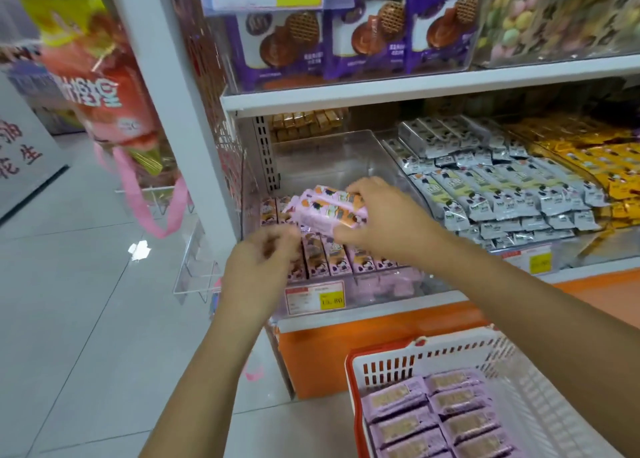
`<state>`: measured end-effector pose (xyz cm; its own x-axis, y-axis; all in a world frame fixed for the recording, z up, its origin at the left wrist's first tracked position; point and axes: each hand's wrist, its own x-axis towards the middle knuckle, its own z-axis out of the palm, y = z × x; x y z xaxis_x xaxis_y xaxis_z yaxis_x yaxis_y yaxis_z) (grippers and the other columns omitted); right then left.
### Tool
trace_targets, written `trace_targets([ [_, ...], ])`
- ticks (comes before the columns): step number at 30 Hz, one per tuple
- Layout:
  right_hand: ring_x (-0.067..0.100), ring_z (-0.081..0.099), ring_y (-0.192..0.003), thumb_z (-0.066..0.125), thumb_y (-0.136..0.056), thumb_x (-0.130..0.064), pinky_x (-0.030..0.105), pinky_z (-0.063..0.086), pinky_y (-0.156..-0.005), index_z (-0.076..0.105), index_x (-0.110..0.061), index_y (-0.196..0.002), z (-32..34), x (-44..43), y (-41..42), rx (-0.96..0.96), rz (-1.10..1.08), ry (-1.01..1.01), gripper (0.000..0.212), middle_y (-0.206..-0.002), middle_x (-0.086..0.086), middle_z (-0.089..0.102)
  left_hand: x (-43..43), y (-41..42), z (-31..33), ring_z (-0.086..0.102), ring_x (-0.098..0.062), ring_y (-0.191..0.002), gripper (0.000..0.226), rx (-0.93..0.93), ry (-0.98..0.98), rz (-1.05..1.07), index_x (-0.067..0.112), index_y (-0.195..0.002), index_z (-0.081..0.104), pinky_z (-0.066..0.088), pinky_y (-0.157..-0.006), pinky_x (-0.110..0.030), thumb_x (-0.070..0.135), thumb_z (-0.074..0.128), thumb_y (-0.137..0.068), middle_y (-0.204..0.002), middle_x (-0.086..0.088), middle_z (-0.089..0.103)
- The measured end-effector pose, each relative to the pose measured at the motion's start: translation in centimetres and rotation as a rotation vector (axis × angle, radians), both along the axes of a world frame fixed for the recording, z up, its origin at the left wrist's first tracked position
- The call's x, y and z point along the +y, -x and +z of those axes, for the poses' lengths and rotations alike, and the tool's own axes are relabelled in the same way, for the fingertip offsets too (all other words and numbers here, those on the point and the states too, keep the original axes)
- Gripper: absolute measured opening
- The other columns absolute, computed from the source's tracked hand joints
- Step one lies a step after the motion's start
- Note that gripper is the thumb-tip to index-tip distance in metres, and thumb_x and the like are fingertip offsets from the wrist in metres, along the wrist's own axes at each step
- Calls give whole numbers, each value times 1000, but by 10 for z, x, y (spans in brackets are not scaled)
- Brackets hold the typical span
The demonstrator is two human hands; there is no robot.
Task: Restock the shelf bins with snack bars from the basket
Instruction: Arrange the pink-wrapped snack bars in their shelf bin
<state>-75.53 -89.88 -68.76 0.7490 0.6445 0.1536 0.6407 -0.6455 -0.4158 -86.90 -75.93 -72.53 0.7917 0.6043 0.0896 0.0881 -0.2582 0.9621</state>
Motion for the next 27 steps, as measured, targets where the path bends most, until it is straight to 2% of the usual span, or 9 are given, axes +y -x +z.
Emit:
trace_targets([
  [3, 23, 57, -86, 62, -84, -47, 30, 48, -69, 58, -8, -98, 2, 34, -36, 98, -112, 137, 41, -92, 5, 55, 4, 2, -14, 65, -10, -83, 16, 166, -468, -80, 20, -101, 68, 48, -72, -18, 25, 55, -93, -90, 6, 71],
  [7, 18, 53, -66, 57, -86, -51, 24, 39, -51, 50, -12, -63, -16, 79, -71, 135, -216, 269, 45, -68, 1, 48, 2, 4, -21, 61, -13, -71, 17, 267, -658, -221, 26, -90, 64, 45, -63, -24, 28, 48, -97, -68, 10, 59],
  [9, 22, 62, -76, 60, -82, -56, 26, 48, -61, 51, -13, -66, -35, 98, -82, 178, -286, 287, 47, -74, 3, 53, 6, 4, -20, 61, -8, -74, 18, 249, -627, -226, 26, -95, 67, 47, -69, -24, 28, 49, -96, -77, 10, 65],
  [13, 28, 64, -95, 63, -80, -60, 35, 55, -80, 64, -9, -107, -58, 120, -83, 222, -367, 233, 58, -104, 10, 62, 8, 5, -18, 63, -8, -81, 19, 246, -597, -248, 25, -99, 68, 50, -76, -26, 27, 50, -96, -89, 6, 71],
  [17, 21, 54, -71, 49, -92, -51, 26, 43, -58, 55, -11, -70, -51, 125, -76, 266, -269, 312, 46, -68, 3, 50, 9, 6, -20, 63, -9, -81, 19, 239, -604, -258, 25, -99, 68, 51, -76, -26, 27, 49, -97, -89, 6, 70],
  [19, 18, 49, -64, 41, -98, -45, 27, 40, -60, 47, -12, -64, -43, 124, -71, 285, -224, 333, 48, -63, 2, 44, 9, 6, -20, 63, -8, -81, 19, 237, -624, -258, 25, -99, 68, 51, -76, -24, 27, 48, -97, -90, 6, 70],
  [23, 20, 49, -74, 35, -104, -27, 27, 39, -64, 59, 1, -108, -30, 107, -62, 293, -104, 301, 38, -70, 3, 42, 6, 11, -18, 64, -11, -87, 22, 167, -645, -235, 21, -105, 69, 51, -80, -24, 25, 50, -96, -97, 3, 71],
  [25, 20, 49, -72, 40, -102, -26, 26, 38, -57, 60, 1, -107, -25, 92, -54, 301, -96, 203, 34, -77, 5, 51, 3, 15, -17, 63, -10, -87, 22, 88, -657, -197, 20, -108, 69, 49, -78, -20, 24, 51, -96, -98, 6, 70],
  [27, 23, 57, -77, 47, -99, -28, 27, 47, -66, 65, 0, -98, -24, 73, -44, 228, -127, 107, 33, -93, 12, 66, -5, 22, -15, 57, 1, -80, 20, -19, -655, -177, 19, -102, 71, 40, -70, -3, 25, 53, -95, -90, 11, 67],
])
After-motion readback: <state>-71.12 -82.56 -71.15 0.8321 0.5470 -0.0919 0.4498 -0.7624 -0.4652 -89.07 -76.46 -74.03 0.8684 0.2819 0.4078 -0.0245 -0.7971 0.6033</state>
